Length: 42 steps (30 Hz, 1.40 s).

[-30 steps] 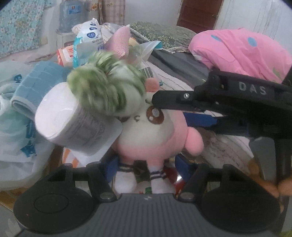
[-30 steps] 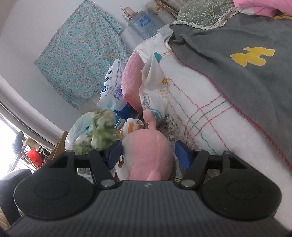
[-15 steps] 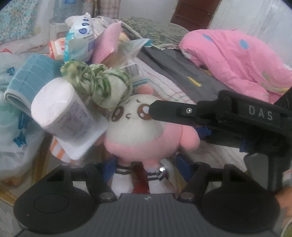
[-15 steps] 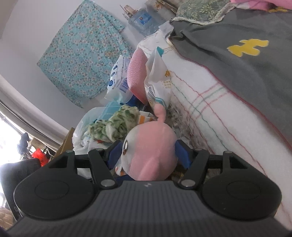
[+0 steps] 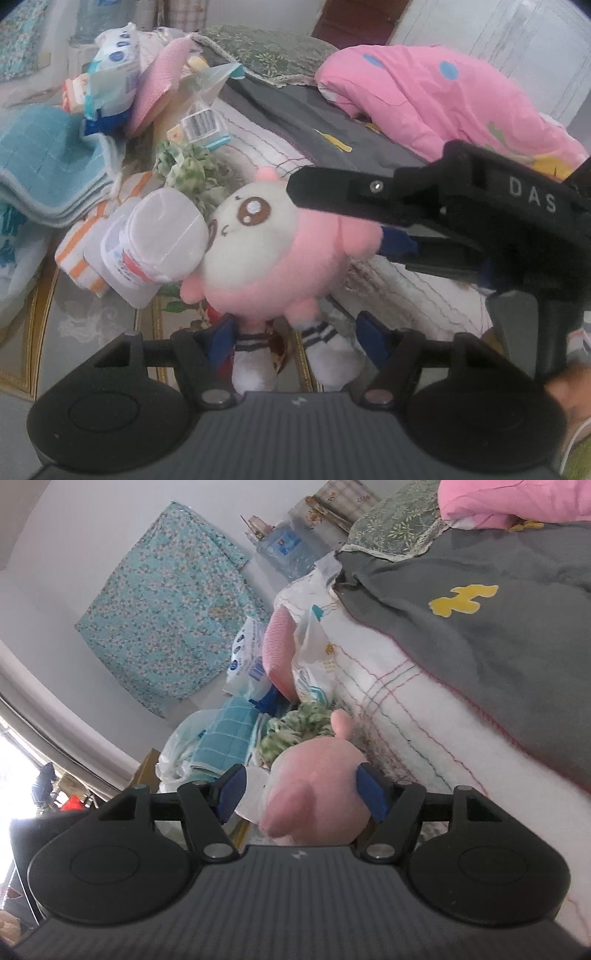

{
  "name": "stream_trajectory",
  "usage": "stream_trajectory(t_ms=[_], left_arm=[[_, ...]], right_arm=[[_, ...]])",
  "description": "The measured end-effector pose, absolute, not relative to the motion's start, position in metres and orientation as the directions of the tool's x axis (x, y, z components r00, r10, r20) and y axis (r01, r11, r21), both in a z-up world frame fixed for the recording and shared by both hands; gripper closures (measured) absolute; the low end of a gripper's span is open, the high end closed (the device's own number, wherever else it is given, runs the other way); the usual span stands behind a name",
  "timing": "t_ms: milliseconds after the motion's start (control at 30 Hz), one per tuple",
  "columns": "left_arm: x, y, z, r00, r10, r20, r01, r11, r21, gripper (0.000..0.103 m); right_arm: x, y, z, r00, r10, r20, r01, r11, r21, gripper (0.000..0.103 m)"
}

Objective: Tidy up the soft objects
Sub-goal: 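Close the right tool on the pink-and-white plush doll and lift it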

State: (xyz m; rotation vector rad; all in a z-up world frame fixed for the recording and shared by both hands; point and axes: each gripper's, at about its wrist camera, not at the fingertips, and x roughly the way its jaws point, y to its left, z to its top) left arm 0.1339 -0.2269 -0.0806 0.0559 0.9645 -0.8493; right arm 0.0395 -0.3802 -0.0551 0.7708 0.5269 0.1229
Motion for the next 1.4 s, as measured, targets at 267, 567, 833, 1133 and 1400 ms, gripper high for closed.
stream_trajectory(t_ms=[267,567,833,1133,1400], left_arm=[[0.131,-0.214,-0.076,0.286,-0.625,-0.727,0.644,0.687,-0.337,0.032],[0.119,-0.237,-0.089,0.217,-0.641,-0.737,0.691,0.634,-0.347,0.032],[0.122,-0.238,-0.094,0.228,-0.620,-0.751,0.687,0.649,-0.327,0.028],[0.127,-0.247,-0.096,0.271,-0.586,-0.763,0.685,0.674,-0.275,0.027],[0.118,-0.241,-0.085,0.311,-0.587,-0.747,0.695,0.677,-0.242,0.028]], right_arm=[[0.036,-0.373,-0.052,0.867,0.326,-0.377,0.042,0.706,0.707,0.036],[0.011,-0.387,-0.057,0.872,0.265,-0.411,0.106,0.719,0.687,0.037],[0.007,-0.397,-0.079,0.854,0.263,-0.448,0.156,0.694,0.703,0.037],[0.011,-0.393,-0.079,0.851,0.259,-0.457,0.142,0.724,0.675,0.037],[0.005,-0.390,-0.069,0.861,0.276,-0.427,0.106,0.724,0.682,0.038]])
